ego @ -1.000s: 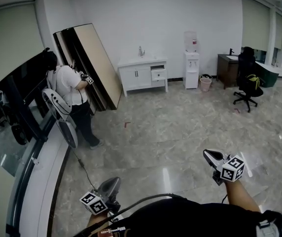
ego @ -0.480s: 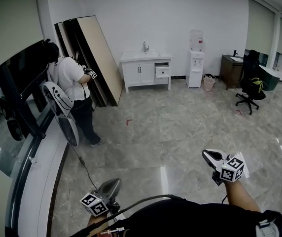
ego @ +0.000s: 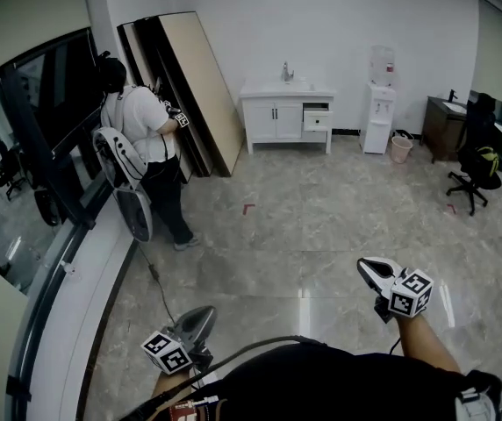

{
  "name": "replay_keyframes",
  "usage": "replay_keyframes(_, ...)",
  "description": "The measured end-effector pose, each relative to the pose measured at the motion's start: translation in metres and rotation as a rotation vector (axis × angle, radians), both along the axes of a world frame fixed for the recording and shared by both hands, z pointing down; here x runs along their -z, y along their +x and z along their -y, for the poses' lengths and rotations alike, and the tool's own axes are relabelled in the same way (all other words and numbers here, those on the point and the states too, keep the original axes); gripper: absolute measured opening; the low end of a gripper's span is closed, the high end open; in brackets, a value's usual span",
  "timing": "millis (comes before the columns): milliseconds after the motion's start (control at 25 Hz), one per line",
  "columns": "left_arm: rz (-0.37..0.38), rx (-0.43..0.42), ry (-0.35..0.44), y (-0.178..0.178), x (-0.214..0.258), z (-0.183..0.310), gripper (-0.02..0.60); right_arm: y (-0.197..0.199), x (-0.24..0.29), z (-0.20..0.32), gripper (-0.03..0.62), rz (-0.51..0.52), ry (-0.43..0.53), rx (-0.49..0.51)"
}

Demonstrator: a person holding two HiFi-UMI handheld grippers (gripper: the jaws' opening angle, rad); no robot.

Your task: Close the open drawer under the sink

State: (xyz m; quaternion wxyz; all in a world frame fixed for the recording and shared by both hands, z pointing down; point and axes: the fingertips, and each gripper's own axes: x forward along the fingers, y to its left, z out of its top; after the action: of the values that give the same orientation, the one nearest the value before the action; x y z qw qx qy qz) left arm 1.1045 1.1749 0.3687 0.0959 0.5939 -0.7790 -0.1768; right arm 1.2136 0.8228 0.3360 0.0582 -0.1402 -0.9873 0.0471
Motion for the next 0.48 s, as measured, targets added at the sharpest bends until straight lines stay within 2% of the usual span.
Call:
replay_keyframes(280,0.03,0.097,-0.003,-0.024,0.021,0.078,0.0,-0.045,0.018,0.092,0.002,0.04,0.01,0.069)
replay_keyframes(480,0.019,0.095,0.007,-0.03,0.027,0.144,0.0,-0.055,0.011,0.151,0.002,0.037,0.002,0.084)
